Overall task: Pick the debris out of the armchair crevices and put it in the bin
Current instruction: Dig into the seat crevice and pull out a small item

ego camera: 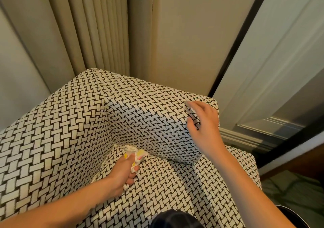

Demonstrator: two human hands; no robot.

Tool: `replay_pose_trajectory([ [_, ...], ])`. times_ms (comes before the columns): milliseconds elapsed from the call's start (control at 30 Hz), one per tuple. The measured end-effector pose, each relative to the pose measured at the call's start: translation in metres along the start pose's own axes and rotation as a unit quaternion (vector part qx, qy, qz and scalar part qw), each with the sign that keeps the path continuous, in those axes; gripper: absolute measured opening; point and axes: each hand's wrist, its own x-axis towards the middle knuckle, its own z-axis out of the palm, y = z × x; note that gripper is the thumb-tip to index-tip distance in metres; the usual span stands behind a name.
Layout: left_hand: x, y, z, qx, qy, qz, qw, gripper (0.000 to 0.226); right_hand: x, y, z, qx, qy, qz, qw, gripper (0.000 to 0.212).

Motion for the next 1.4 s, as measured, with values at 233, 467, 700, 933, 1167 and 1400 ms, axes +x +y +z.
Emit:
replay_pose_trajectory([
  [233,0.000,0.001,-0.003,-0.003,0.013,-0.013,1.000,0.039,-0.026,-0.032,0.030,0.045,-0.035,-0.070,0.996,0.041],
  [467,-0.003,0.007,-0.001,-0.038,0.010,-0.016,0.999,0.061,-0.034,-0.046,0.063,0.057,-0.105,-0.125,0.985,0.039],
  [700,-0.002,0.008,-0.001,-0.035,0.061,-0.015,0.997,0.059,-0.039,-0.038,0.100,0.056,-0.236,-0.076,0.967,0.040],
  [933,0.008,0.000,-0.007,0.066,0.138,0.028,0.988,0.039,-0.041,-0.026,0.139,0.103,-0.310,0.078,0.942,0.038],
  [1167,0.005,0.006,-0.006,0.068,0.154,0.040,0.985,0.037,-0.054,-0.030,0.168,0.113,-0.302,0.075,0.944,0.027],
  [1400,0.014,-0.001,-0.008,0.102,0.165,0.043,0.980,0.034,-0.057,-0.032,0.170,0.129,-0.305,0.096,0.939,0.018],
])
